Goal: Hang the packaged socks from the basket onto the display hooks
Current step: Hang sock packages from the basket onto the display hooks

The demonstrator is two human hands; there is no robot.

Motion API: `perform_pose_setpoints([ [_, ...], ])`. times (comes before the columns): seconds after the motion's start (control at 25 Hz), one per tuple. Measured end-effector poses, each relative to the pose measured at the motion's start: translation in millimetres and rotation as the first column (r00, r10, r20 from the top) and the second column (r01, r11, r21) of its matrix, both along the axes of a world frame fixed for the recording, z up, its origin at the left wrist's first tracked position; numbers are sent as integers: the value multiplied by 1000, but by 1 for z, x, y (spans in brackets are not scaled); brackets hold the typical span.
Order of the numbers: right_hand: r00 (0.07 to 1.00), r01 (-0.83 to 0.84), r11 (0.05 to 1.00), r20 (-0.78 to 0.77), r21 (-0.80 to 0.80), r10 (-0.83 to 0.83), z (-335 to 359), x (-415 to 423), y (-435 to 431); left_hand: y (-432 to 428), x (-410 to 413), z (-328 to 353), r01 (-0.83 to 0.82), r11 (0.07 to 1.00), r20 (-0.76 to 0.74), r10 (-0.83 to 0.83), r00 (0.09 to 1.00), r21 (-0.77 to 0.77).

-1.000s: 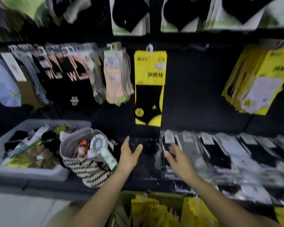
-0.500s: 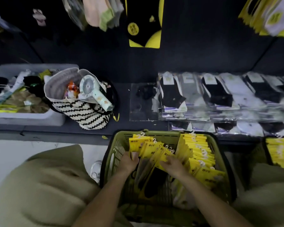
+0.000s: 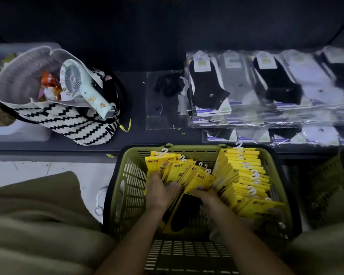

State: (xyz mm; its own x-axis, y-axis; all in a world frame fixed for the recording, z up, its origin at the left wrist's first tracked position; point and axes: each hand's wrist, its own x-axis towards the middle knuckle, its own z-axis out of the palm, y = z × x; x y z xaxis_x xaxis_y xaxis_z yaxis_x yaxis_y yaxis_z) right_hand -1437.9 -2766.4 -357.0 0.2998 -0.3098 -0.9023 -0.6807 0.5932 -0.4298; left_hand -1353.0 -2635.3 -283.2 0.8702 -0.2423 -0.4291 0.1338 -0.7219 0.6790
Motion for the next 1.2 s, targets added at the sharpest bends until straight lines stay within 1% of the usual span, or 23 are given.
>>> perform_pose_setpoints([
  [0.04, 999, 36, 999, 2, 40, -36, -6, -1, 0, 0, -1, -5, -15, 1000, -30, 14, 999, -21],
  [0.12, 998, 55, 995, 31, 86, -58, -16, -4, 1, 1, -2, -15, -39, 998, -74, 36, 997, -48],
  [0.2, 992, 86, 991, 81, 104, -94, -23, -3, 3, 1, 1, -24, -40, 997, -101, 33, 994, -69],
  [0.28, 985, 108, 990, 122, 86, -118, -22, 1, 5, -1, 6, -31, -26, 994, -114, 14, 993, -105],
  [0.32, 987, 85, 995, 133, 50, -91, -20, 4, 5, -2, 8, -33, -10, 994, -114, -2, 993, -105],
  [0.4, 978, -58, 998, 198, -19, 60, -14, 8, 7, -4, 10, -36, 42, 997, -119, -49, 992, -63],
  [0.48, 912, -256, 964, 313, -72, 266, -7, 14, 11, -5, 11, -37, 87, 995, -169, -94, 981, -50],
  [0.52, 882, -306, 947, 346, -94, 319, -4, 16, 14, -3, 12, -38, 93, 993, -213, -108, 971, -78],
  [0.56, 870, -320, 941, 359, -108, 337, -2, 16, 17, -1, 13, -37, 93, 989, -259, -120, 958, -115],
  [0.6, 872, -302, 947, 370, -109, 320, 1, 16, 20, 1, 15, -36, 96, 985, -297, -135, 945, -143],
  [0.68, 892, -253, 960, 353, -124, 281, 10, 13, 26, 10, 20, -31, 145, 975, -325, -194, 925, -170],
  [0.76, 893, -244, 946, 332, -212, 304, 19, 4, 28, 19, 21, -23, 193, 962, -338, -251, 907, -196],
  [0.88, 852, -233, 909, 378, -345, 362, 31, -12, 31, 30, 12, -11, 204, 953, -373, -276, 886, -222],
  [0.96, 829, -262, 889, 383, -377, 407, 42, -20, 36, 36, 5, -7, 230, 945, -363, -303, 881, -230],
  [1.04, 793, -309, 855, 384, -417, 474, 50, -26, 42, 41, 1, -7, 295, 926, -318, -360, 877, -235],
  [1.2, 770, -380, 793, 313, -476, 557, 53, -35, 42, 42, -15, -9, 362, 914, -270, -401, 876, -183],
])
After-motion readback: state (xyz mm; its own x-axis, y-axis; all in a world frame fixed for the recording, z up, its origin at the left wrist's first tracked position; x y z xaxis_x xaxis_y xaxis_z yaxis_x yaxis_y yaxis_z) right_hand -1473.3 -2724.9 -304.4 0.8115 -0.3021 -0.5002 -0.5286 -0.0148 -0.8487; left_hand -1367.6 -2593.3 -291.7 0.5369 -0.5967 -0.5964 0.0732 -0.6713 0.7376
